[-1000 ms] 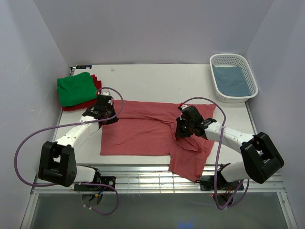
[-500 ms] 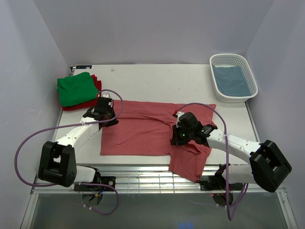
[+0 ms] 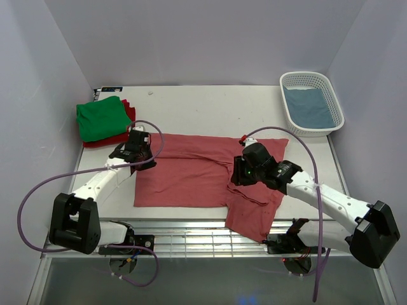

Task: Fold and stack the t-shirts
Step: Fold the flattened tshirt in 1/3 of the way

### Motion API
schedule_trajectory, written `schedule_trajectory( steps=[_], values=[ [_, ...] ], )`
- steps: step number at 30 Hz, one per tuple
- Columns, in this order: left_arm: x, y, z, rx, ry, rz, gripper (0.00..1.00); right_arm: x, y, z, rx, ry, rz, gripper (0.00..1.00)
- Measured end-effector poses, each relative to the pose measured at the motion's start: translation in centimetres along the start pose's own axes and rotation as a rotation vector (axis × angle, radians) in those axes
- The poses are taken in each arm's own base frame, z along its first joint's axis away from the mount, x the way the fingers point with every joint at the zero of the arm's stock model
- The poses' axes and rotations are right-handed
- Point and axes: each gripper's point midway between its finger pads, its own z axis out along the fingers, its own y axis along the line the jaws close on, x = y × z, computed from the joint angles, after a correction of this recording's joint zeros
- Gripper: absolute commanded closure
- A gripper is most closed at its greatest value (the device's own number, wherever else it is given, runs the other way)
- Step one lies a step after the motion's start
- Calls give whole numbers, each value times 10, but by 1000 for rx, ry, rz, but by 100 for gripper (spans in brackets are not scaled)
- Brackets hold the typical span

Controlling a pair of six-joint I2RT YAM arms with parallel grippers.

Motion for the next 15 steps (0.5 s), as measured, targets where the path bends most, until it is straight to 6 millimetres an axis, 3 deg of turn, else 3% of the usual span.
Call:
schedule_trajectory(
  steps=[4,10,13,15],
  values=[
    [6,22,-13,-98,4,4,53,4,-17,-17,122,21,72,56],
    [-2,33,-47,-142,-37,-26,45,47,-36,-43,191,90,165,55],
    [0,31,-43,-177,55,-16,45,79,-44,-44,232,170,193,55],
    [8,28,-30,-203,149,-2,44,96,-46,-45,252,217,200,55]
  ],
)
